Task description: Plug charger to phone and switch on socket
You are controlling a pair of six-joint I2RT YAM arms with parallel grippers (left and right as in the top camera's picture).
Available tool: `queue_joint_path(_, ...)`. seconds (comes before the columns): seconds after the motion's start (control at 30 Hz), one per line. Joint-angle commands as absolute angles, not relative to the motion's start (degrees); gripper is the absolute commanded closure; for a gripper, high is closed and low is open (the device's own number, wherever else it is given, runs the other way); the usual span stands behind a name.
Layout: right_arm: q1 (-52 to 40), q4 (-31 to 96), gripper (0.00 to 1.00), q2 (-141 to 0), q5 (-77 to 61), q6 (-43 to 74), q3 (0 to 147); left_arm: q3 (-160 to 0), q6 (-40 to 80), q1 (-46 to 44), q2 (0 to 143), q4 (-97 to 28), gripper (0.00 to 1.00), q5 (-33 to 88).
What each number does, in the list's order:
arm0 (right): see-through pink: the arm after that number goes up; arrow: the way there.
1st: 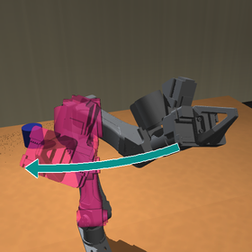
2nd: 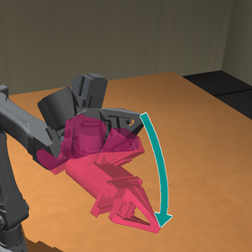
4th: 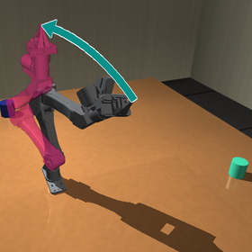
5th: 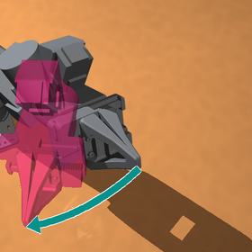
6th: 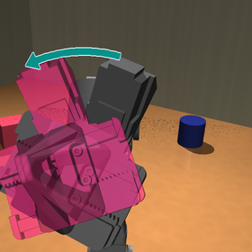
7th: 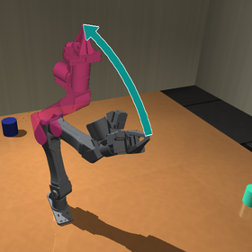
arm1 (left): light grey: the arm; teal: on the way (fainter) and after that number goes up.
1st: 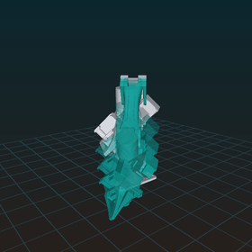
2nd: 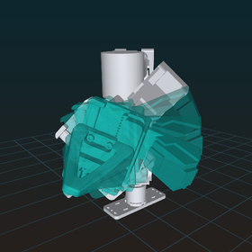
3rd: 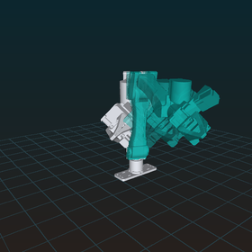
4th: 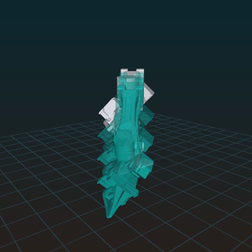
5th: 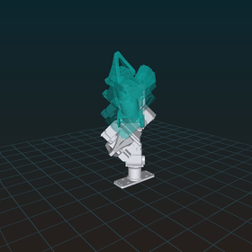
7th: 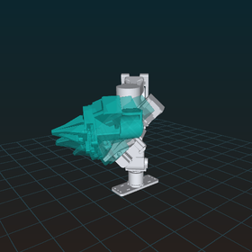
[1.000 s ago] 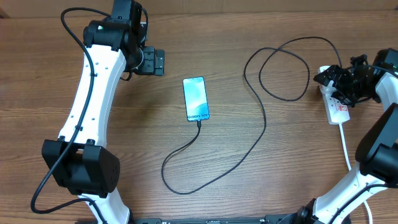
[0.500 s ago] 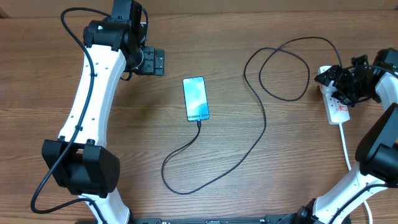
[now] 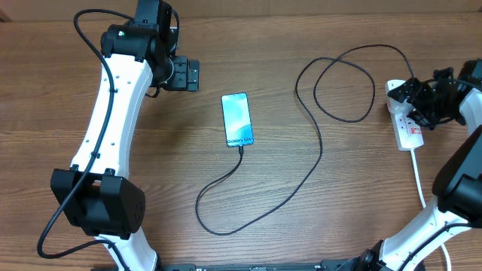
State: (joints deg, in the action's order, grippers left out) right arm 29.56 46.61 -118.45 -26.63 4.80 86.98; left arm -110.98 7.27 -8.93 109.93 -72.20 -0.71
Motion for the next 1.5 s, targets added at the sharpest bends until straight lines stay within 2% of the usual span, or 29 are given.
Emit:
queue_joint_path(0.0,30.41,46.68,0.09,-117.19,-25.5,5.15,89.34,-111.02,6.42,-9.02,110.34,-71.99,0.0,-1.06)
queue_joint_path(0.1,30.63,46.15,0.09,-116.4,-25.5,5.15,89.47,-111.02,6.42,-9.02,110.34,-71.99,0.0,-1.04)
queue_joint_path(0.2,30.61,43.94,0.03,-116.29,-25.5,5.13,89.54,-111.02,6.39,-9.02,110.34,-71.99,0.0,-1.06)
queue_joint_path(0.37,29.87,41.98,0.0,-116.33,-24.64,4.23,89.54,-111.02,6.42,-9.02,110.34,-71.99,0.0,-1.06)
queue_joint_path(1.47,27.05,42.3,0.0,-119.94,-22.74,4.27,88.44,-111.02,6.42,-9.02,110.34,-71.99,0.0,-1.06)
